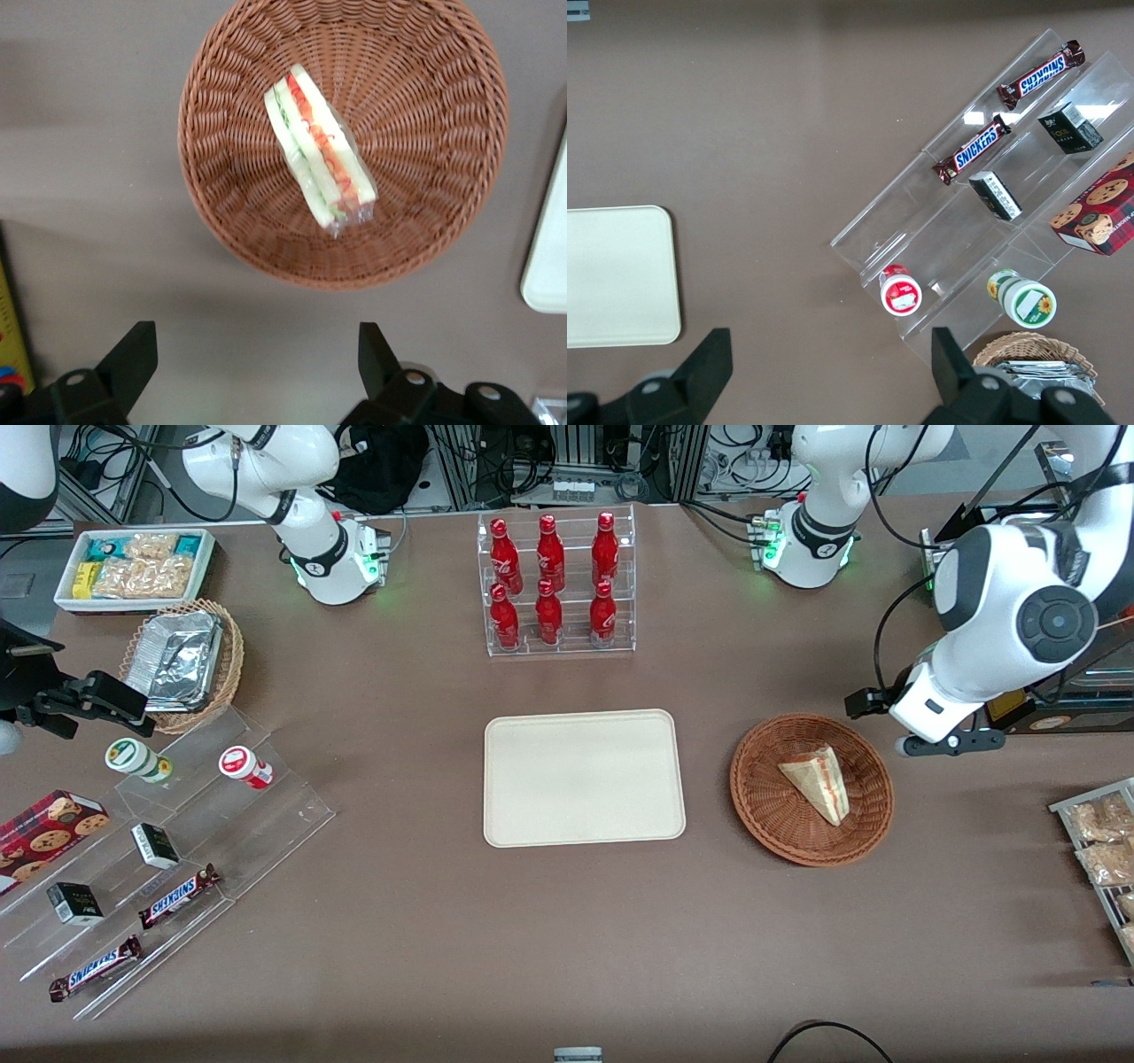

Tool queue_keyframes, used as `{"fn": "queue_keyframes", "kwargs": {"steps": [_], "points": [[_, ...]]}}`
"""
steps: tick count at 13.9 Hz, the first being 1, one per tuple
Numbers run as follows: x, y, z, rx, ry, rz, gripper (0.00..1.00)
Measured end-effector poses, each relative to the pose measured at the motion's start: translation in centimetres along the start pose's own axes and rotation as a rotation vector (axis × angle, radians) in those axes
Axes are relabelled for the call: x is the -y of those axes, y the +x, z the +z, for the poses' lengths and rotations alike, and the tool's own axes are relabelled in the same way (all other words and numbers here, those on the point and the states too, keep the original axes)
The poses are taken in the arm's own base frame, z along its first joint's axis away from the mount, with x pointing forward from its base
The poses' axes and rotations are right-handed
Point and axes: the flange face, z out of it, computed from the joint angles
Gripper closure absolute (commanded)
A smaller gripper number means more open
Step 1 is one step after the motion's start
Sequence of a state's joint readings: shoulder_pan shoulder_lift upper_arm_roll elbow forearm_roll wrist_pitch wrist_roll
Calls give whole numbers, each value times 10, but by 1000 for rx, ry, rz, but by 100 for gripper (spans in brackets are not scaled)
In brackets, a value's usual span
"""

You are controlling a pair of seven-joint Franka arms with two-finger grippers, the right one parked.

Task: Place sandwich from basket to tray
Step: 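Lower the open left gripper over the wrapped sandwich in the basket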

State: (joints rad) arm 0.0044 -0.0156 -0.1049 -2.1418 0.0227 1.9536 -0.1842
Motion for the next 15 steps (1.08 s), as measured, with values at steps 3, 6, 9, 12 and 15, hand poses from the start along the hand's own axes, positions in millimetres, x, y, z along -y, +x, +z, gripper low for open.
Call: {"fn": "queue_keyframes", "kwargs": {"steps": [3,6,9,12,15], "points": [[-8,-2,18,-35,-7,-80,0],[-23,-2,23,-57,-14,-214,0],[-34,-1,31,-61,-20,-368,0],[-38,4,45,-66,-34,-571,0],[-43,8,61,-50,-32,-675,0]]}}
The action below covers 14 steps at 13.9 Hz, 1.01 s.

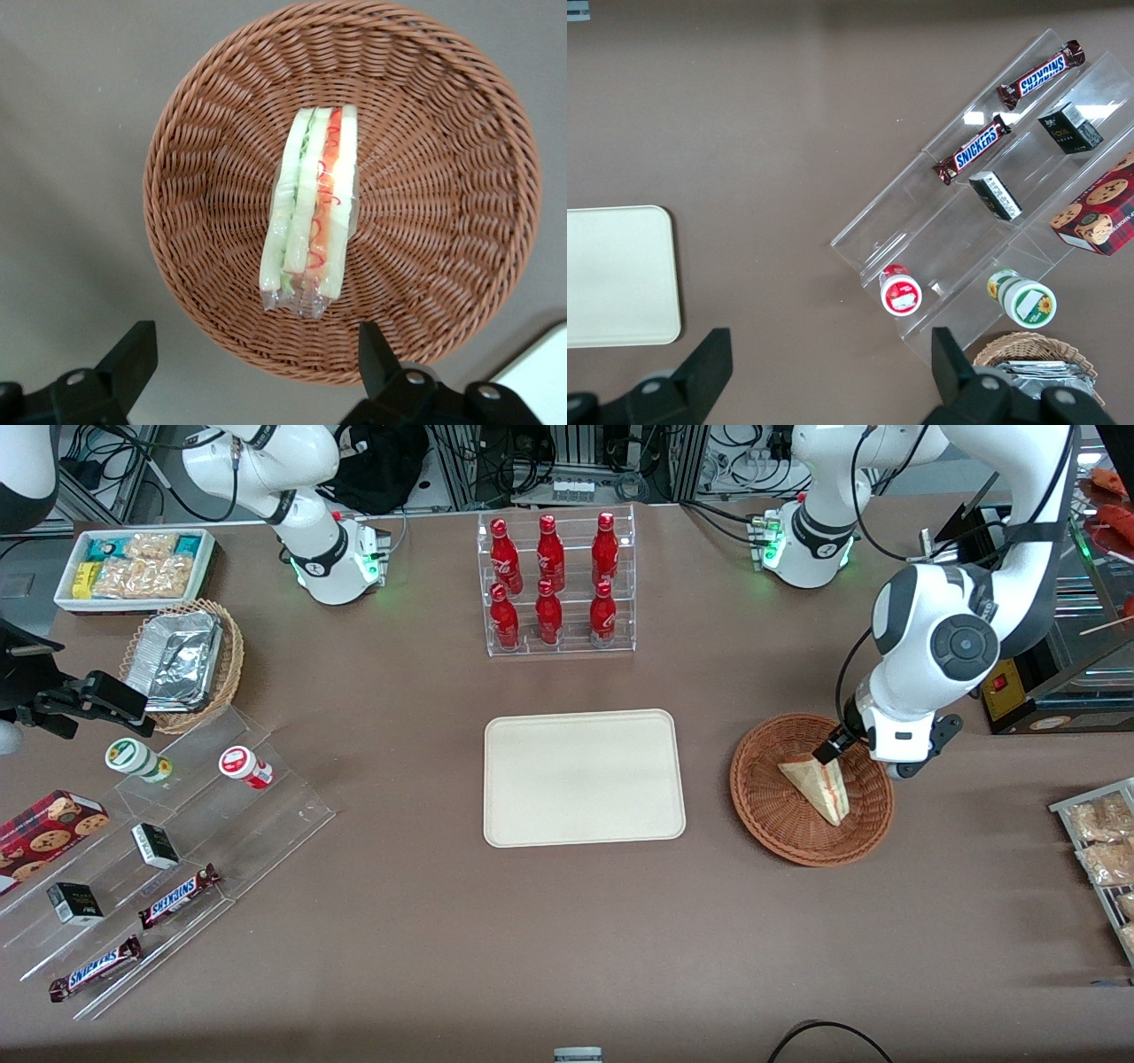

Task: Place sandwich from basket to tray
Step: 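Lower the open left gripper over the wrapped sandwich in the basket, then close the left gripper on the wrapped sandwich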

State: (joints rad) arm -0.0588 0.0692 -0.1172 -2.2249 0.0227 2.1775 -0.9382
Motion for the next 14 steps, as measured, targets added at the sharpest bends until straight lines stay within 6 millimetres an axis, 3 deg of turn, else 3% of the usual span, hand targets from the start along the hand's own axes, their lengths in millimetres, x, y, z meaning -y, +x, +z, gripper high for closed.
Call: {"fn": "queue_keyframes", "kwargs": {"steps": [11,12,13,14], "points": [[-19,12,54,-11,-44,-11,0],[-20,13,60,-11,-47,-12,4],[-21,14,65,-9,-47,-11,26],[-21,14,69,-6,-43,-10,57]]}}
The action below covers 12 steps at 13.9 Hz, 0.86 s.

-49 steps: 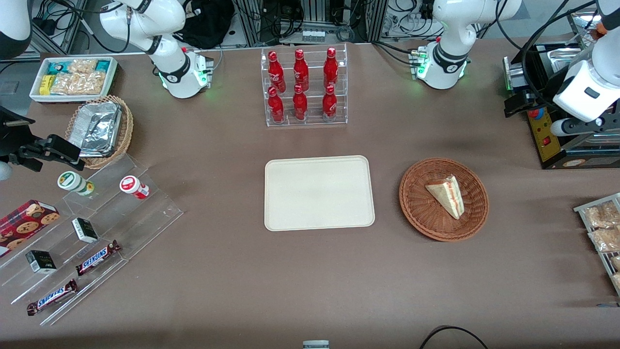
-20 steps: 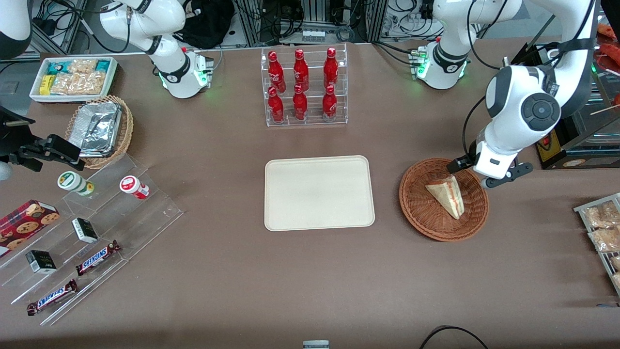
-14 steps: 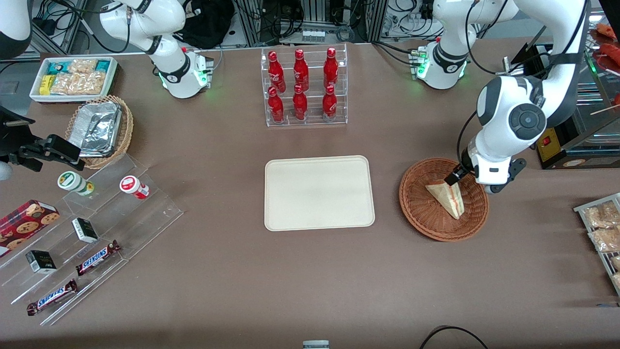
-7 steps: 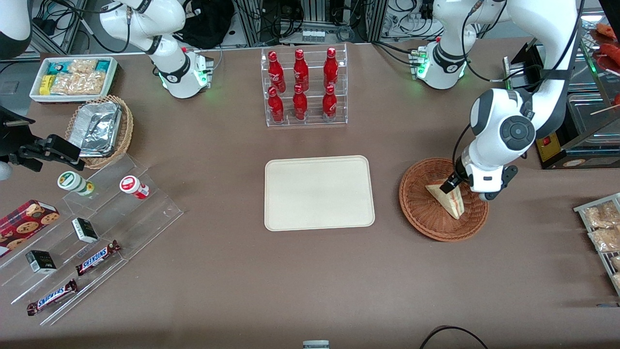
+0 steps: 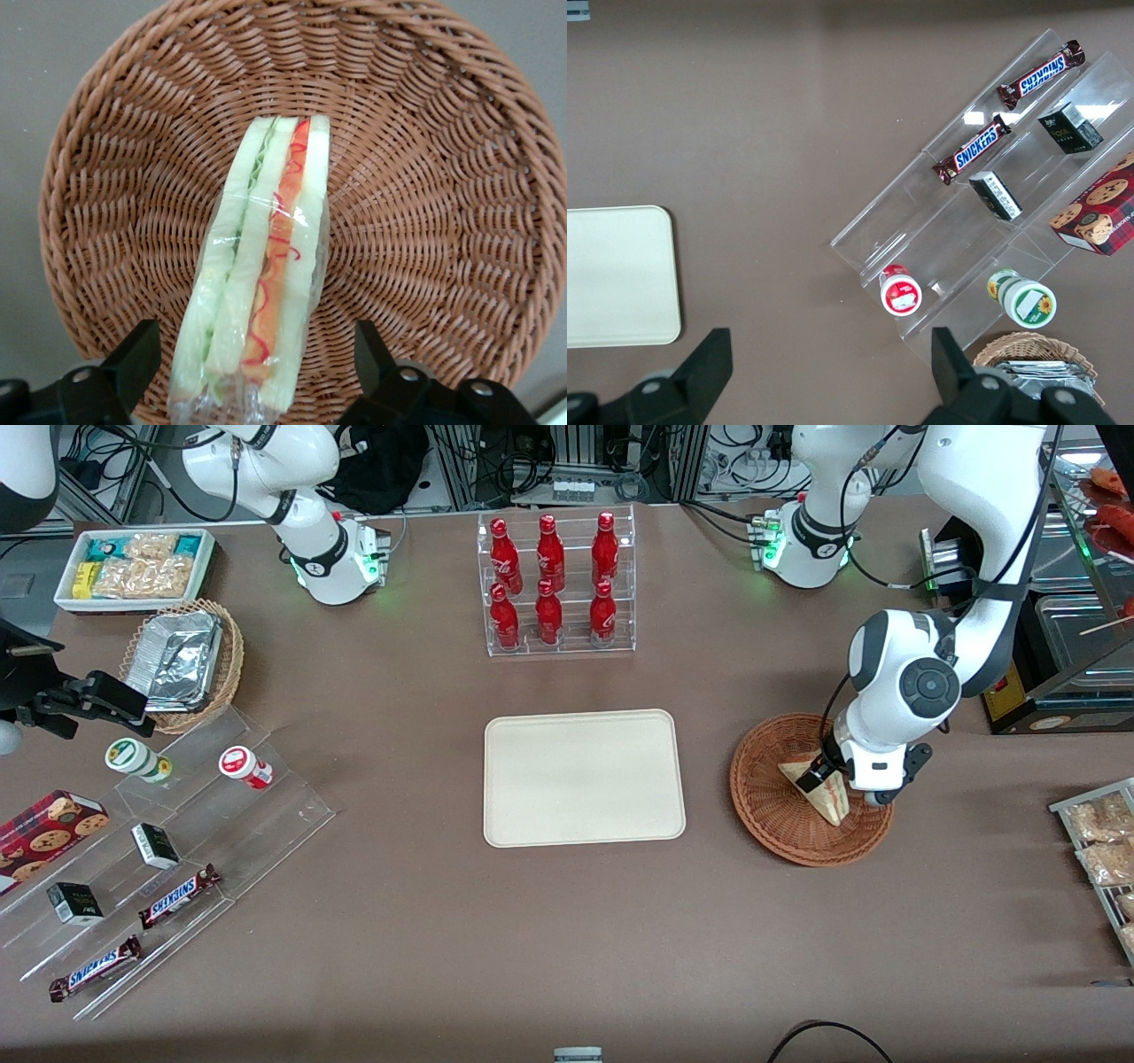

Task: Place sandwich from basket to tray
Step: 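Close the left gripper on the wrapped sandwich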

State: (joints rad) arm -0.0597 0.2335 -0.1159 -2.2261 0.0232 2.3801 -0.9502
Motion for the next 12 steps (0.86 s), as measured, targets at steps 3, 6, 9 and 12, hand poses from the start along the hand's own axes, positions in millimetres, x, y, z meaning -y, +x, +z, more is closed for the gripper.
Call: {"fn": "queue_keyframes", "kwargs": {"steps": [3,6,9,12], "points": [[1,0,4,5,6,-1,95],[3,-1,4,17,25,18,97],[5,-2,-13,30,48,50,97],[1,-3,-48,60,92,121,98]]}}
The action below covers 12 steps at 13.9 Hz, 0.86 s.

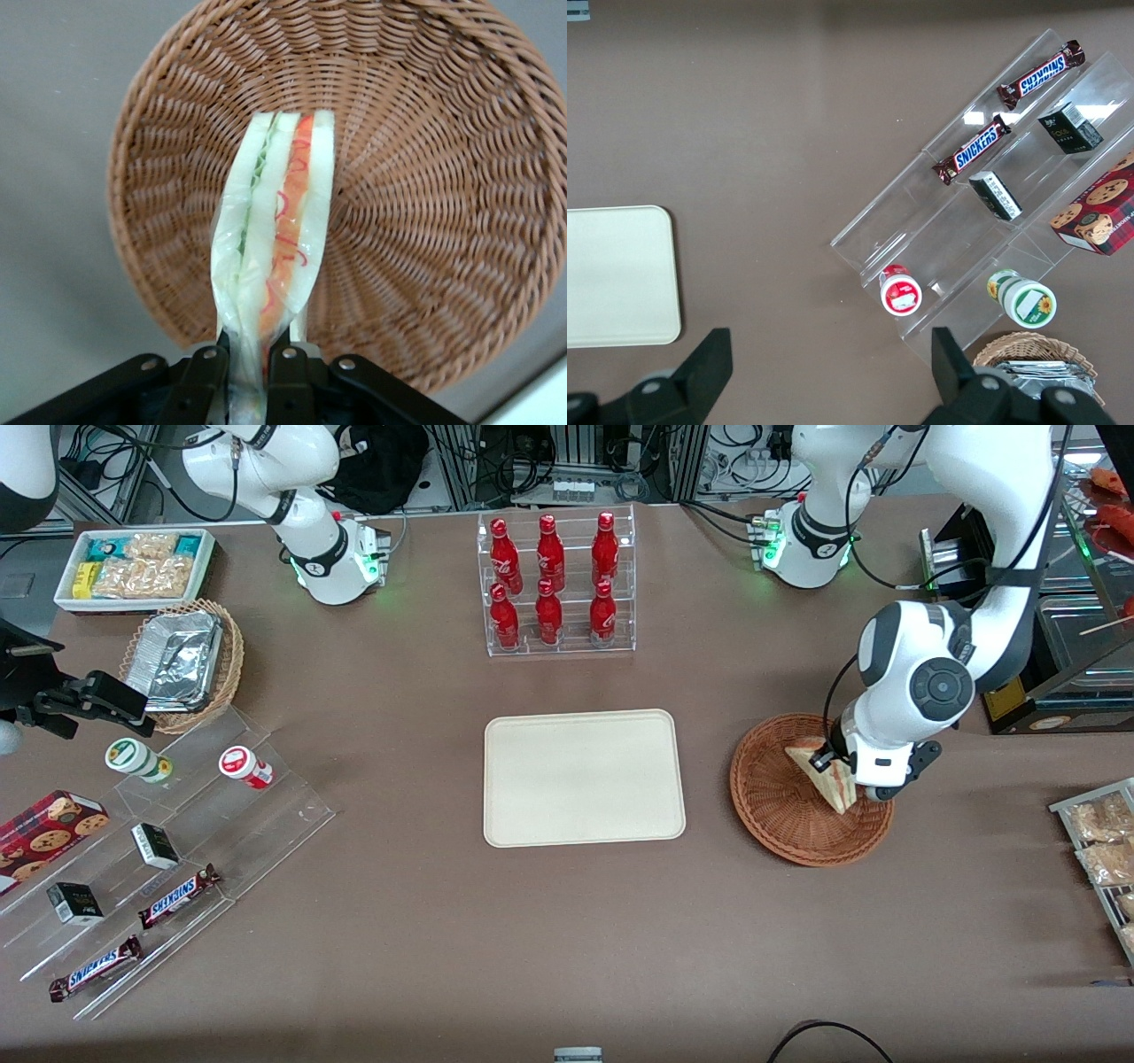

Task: Place sandwich from basket to tray
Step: 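Close the left gripper on the wrapped sandwich, then lift the sandwich and carry it over the cream tray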

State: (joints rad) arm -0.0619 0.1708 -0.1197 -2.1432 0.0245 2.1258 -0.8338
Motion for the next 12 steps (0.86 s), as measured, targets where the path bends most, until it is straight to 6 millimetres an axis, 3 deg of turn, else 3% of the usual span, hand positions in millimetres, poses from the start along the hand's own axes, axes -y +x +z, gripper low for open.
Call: {"fn": "queue_keyframes", "kwargs": {"steps": [4,7,12], "points": [[-38,-38,-32,10,21,181,99],[-73,-78,-34,7,17,330,98],[-159,-147,-31,20,-20,468,99]]}}
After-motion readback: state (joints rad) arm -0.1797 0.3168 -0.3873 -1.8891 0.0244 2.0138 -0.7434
